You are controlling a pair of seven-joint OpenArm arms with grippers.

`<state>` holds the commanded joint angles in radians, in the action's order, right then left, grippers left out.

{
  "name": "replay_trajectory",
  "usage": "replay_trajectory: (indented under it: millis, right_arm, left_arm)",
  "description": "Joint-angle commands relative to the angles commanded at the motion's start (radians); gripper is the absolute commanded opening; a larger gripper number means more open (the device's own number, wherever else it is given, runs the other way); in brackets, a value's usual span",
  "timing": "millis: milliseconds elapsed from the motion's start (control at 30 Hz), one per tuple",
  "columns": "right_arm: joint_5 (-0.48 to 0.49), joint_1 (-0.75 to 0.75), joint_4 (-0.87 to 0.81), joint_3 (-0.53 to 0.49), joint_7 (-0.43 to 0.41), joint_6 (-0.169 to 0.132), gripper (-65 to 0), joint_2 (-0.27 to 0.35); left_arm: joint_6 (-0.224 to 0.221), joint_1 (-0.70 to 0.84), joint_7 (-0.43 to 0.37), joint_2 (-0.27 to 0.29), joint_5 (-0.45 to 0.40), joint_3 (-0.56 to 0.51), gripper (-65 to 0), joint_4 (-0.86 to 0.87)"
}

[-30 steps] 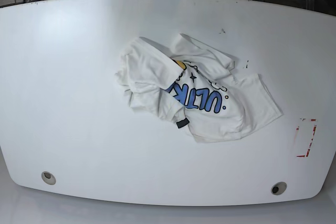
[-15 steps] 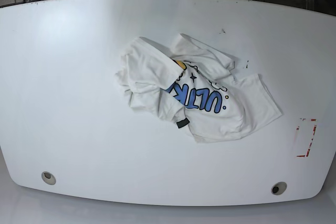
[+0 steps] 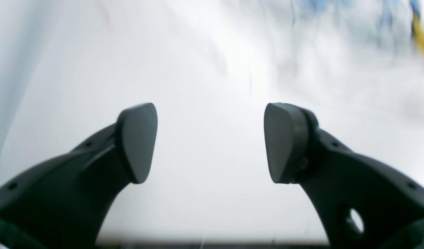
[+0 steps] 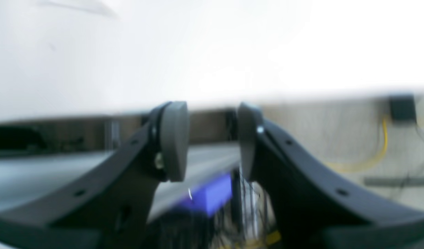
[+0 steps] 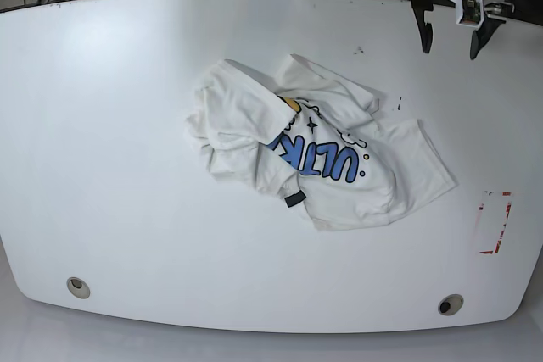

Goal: Fold the T-shirt properly
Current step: 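Lower both grippers toward the crumpled white T-shirt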

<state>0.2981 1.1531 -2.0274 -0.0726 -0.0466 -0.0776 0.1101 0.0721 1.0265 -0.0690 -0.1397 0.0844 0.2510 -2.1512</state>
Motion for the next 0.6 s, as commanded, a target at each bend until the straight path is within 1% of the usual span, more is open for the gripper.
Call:
replay_trajectory:
  millis: [67,267,400,467,600]
  right_arm:
    - [-0.005,-0.056,0.015,-0.005,0.013,0.007,-43.4,-0.001]
    - [0.000,-0.110,0.021,0.018,0.048,0.013,-43.6,0.000]
    - [0.008,-0.148,0.018,0.044,0.114,0.012,-42.3,0.003]
    - [0.013,-0.173,0.011,0.058,0.183,0.013,-37.9,0.006]
    - [0.016,-0.194,0.013,0.067,0.208,0.014,-31.7,0.007]
  left_arm:
    - [-0.003,-0.041,-0.013,0.004,-0.008,-0.006,-20.1,0.015]
    - [-0.002,-0.066,-0.036,0.001,-0.007,-0.019,-20.8,0.025]
    - [-0.003,-0.072,-0.053,0.000,-0.007,-0.021,-21.2,0.033]
    - [-0.005,-0.059,-0.053,0.001,-0.001,-0.017,-20.8,0.019]
    - [-0.005,-0.059,-0.059,0.000,0.000,-0.017,-20.4,0.015]
